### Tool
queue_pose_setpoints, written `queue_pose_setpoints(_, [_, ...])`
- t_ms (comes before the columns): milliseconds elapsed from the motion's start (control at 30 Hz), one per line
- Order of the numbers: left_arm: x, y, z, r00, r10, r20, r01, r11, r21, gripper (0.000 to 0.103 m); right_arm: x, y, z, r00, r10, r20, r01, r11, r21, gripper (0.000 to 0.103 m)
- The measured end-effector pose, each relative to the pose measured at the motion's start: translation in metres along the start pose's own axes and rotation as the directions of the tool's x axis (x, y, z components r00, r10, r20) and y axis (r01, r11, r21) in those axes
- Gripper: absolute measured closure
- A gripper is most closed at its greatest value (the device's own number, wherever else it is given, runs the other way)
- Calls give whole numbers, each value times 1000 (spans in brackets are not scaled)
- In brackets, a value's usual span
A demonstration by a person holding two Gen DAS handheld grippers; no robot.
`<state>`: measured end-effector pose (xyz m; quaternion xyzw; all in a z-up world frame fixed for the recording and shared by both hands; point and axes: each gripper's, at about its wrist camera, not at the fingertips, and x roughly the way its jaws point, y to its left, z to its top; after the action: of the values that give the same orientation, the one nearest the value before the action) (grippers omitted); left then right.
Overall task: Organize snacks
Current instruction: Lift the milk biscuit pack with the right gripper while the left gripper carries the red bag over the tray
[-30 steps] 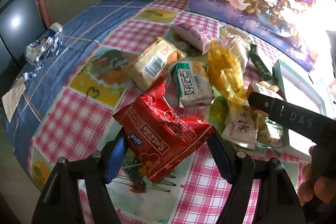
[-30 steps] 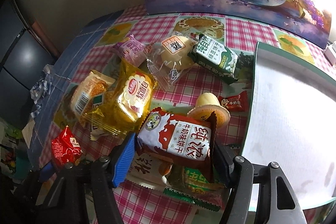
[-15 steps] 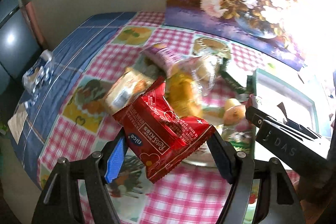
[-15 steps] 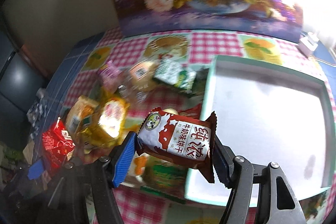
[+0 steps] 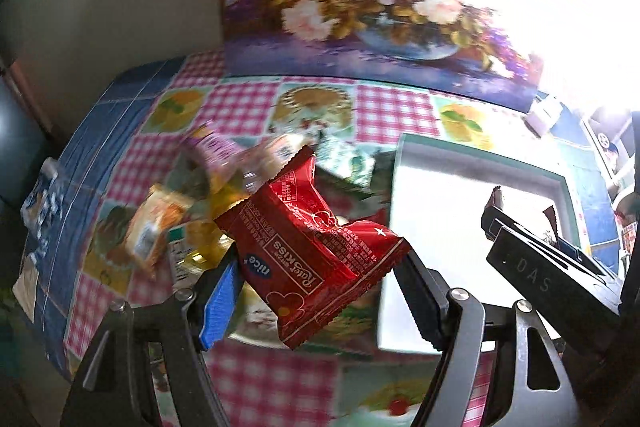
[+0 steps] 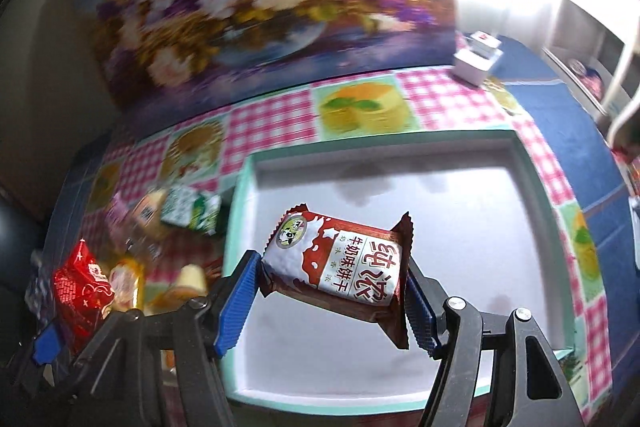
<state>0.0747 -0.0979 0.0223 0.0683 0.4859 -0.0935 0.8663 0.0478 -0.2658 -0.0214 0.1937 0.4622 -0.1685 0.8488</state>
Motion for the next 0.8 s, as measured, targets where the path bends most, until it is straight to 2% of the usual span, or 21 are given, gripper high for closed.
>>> queue_pose_setpoints(333, [12,-59,17,999,-32,-3,32,997,64,27,-1,-63,8,998,-65,13,63,986,155,32])
queue_pose_setpoints(500, [27,-82,22,999,-45,-9,46,996,79,27,5,-90,8,998,-64,7,61,968,245,32])
queue_pose_setpoints(800, [65,-106,26,998,-39,-39,42,995,86,27,22,-117,16,995,-101,-18,102,947,304,32])
